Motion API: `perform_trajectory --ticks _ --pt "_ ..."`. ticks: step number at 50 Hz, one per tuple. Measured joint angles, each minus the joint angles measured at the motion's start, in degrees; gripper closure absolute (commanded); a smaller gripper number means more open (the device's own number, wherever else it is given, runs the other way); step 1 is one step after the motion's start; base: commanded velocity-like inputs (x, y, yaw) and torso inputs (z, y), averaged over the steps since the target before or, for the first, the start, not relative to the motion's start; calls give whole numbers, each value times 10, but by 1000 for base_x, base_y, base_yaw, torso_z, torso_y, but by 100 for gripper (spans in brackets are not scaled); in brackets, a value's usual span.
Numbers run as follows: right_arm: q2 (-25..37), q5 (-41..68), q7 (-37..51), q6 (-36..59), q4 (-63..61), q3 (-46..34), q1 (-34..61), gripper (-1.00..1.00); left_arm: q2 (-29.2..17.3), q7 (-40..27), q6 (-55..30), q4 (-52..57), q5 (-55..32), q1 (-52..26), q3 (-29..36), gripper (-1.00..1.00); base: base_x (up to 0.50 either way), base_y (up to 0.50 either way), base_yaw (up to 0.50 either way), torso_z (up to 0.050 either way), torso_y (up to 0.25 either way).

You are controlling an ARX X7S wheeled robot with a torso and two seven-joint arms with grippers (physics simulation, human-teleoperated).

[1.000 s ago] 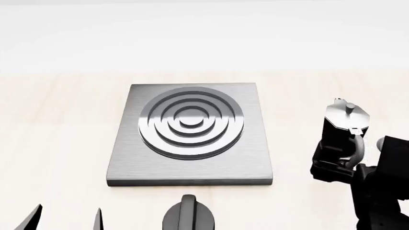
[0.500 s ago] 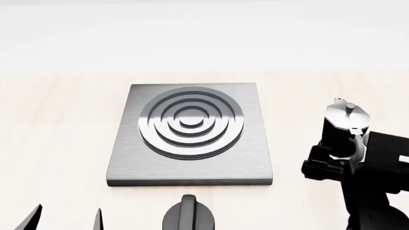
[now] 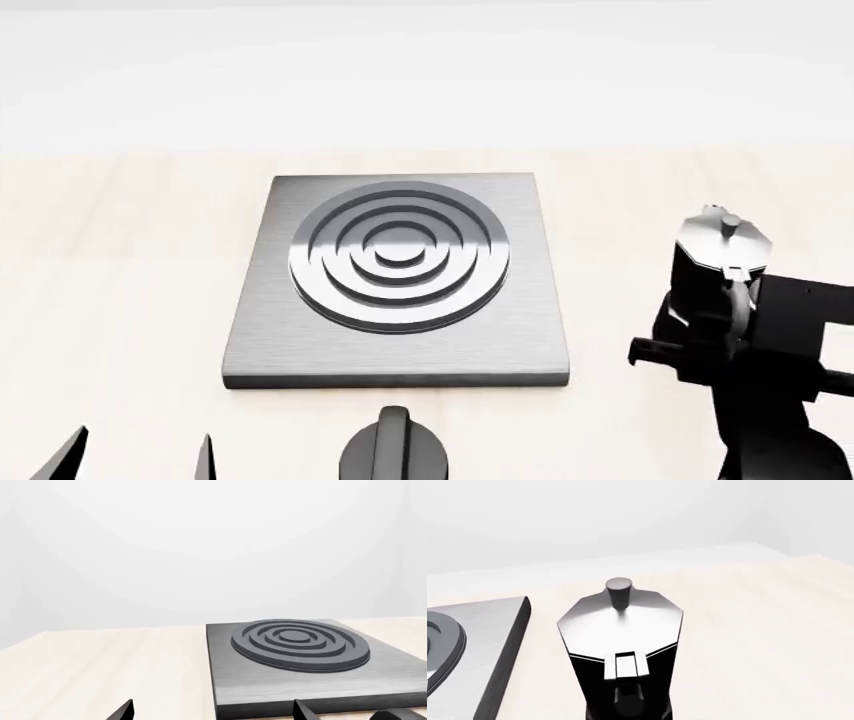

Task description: Put the moka pot on the stove.

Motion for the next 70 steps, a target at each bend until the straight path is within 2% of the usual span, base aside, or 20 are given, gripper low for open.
perform_trajectory --ticks 12,21,29,43,55,62,70 --pt "-11 -63 73 50 -140 -40 -15 100 -2 -3 1 0 -3 -1 3 -100 0 0 0 0 0" --pt "-24 -92 87 66 -178 -75 7 100 -3 -4 2 -1 -5 -1 5 -100 0 0 0 0 0" --pt "-49 -109 89 30 -117 -104 52 100 -5 -6 3 -1 -7 -2 7 -100 0 0 0 0 0" --pt "-109 -108 72 -73 68 -133 160 100 -7 -9 3 -1 -12 -2 10 -100 0 0 0 0 1" --pt "-140 -78 40 -113 131 -127 202 100 -8 -11 4 -1 -14 -3 12 -100 0 0 0 0 1" --pt "-152 -22 28 -124 138 -158 214 100 -9 -13 4 -1 -16 -3 14 -100 0 0 0 0 1" --pt "-158 91 22 -135 138 -244 221 100 -10 -15 5 -2 -17 -3 15 -100 0 0 0 0 1"
